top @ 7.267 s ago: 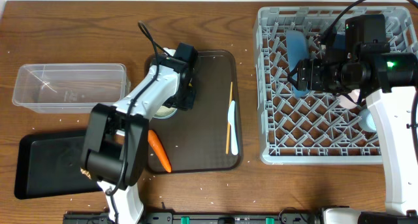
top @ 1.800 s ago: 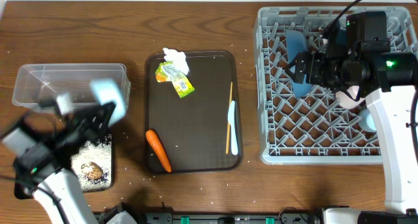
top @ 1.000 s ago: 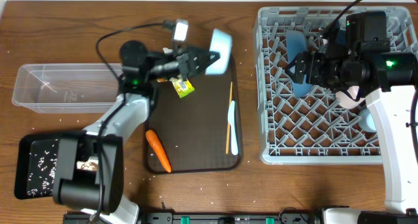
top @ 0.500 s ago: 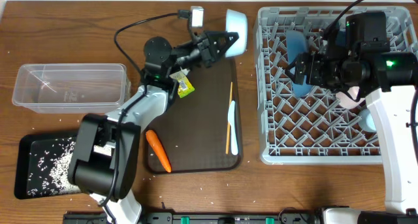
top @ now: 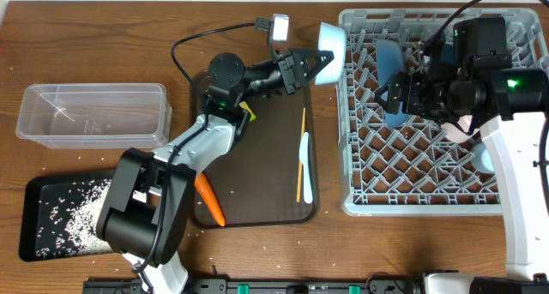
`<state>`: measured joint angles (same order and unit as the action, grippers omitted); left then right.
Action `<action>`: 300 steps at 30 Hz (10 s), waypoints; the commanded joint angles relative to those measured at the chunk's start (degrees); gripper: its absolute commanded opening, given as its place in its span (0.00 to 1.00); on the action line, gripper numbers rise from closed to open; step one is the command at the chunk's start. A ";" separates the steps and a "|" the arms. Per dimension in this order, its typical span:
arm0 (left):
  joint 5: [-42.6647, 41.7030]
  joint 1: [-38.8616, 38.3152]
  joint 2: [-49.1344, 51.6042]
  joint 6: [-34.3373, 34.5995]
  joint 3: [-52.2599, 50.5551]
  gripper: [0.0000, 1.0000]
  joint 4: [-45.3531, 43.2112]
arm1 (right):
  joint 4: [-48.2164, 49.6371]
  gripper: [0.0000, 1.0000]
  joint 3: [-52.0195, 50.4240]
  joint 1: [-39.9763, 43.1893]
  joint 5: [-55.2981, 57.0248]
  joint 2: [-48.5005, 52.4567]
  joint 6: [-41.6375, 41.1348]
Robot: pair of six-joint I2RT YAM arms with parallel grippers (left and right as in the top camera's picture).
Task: Sort waste into correct bins and load items into the dishwasher rack
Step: 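Carry the empty bowl with the left gripper toward the dish rack, then set the bowl upside down in the rack beside the blue plate, then release the bowl and move the left gripper toward the yellow juice box, then grasp the orange carrot with the left gripper and drop it on the black tray, then grasp the yellow juice box on the serving tray with the left gripper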
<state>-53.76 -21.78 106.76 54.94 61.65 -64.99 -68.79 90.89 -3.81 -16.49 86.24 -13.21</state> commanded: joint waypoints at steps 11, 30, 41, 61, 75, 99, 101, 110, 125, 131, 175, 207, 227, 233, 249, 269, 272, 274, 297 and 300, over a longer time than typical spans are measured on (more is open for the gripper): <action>7.19 -2.05 7.93 -4.33 1.62 0.06 -6.73 | -0.81 0.88 0.11 0.42 0.22 0.28 -0.46; 12.46 -8.20 13.94 -7.13 6.36 0.06 -10.10 | -3.50 0.88 0.11 0.42 0.22 0.28 -0.46; 13.31 -9.14 16.63 -7.04 6.56 0.06 -10.60 | -4.33 0.87 0.11 0.42 0.22 0.28 -0.46; 14.19 -9.81 20.35 -2.34 8.79 0.06 -15.08 | -5.38 0.87 0.11 0.42 0.22 0.28 -0.48; 14.21 -9.92 21.86 -0.83 8.79 0.06 -15.93 | -6.60 0.87 0.11 0.42 0.20 0.28 -0.48; 10.27 -5.14 21.88 1.55 8.72 0.31 -11.98 | -6.71 0.87 0.11 0.42 1.33 0.28 -0.42; 9.73 -4.92 21.88 1.53 8.72 0.33 -9.16 | -6.80 0.87 0.11 0.42 1.31 0.28 -0.44; 0.92 -1.18 21.81 1.57 8.72 0.69 -6.82 | -6.75 0.88 0.11 0.42 1.33 0.28 -0.42; -15.23 10.47 16.48 2.78 8.72 0.98 -0.96 | -6.67 0.88 0.13 0.42 1.29 0.22 0.20; -17.88 12.72 7.30 -0.09 8.72 0.98 10.19 | -5.70 0.88 0.13 0.42 1.27 0.22 0.20; 59.49 2.10 -21.73 -34.60 7.80 0.95 108.85 | -1.81 0.84 0.11 -4.85 2.12 -1.84 2.95; 58.90 2.73 -15.78 -8.72 -12.92 0.70 111.06 | -2.62 0.89 0.11 -4.90 2.97 -1.84 2.97; 59.25 2.78 -17.49 -11.82 -16.96 0.07 108.50 | -2.99 0.90 0.11 -4.90 2.99 -1.84 2.99; 59.39 4.07 -27.36 -11.34 -14.01 0.06 113.66 | -2.93 0.91 0.11 -4.87 3.02 -1.84 2.99; 69.05 37.27 -39.93 -1.86 -14.71 0.06 118.49 | -2.47 0.92 0.11 -4.90 2.97 -1.84 2.97; 66.05 48.61 -31.89 -3.69 -14.10 0.88 107.16 | -4.07 0.92 0.11 -4.87 3.04 -1.84 4.11; 62.86 48.59 -33.42 -6.88 -13.25 0.90 109.79 | -4.04 0.93 0.11 -4.87 3.23 -1.84 4.11; 60.22 48.30 -34.69 -9.53 -12.28 0.89 111.25 | -4.04 0.93 0.11 -4.79 3.56 -1.84 4.11; 52.30 10.71 -10.88 -45.44 -8.41 0.75 59.91 | -2.80 0.97 0.11 -4.74 5.51 -1.84 2.49; 52.26 10.69 -5.35 -45.24 -8.41 0.75 53.83 | -3.65 0.97 0.11 -4.74 5.53 -1.84 2.51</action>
<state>-3.27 -11.09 97.91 11.05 53.06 -8.86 -72.20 90.89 -8.10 -10.90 85.43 -10.11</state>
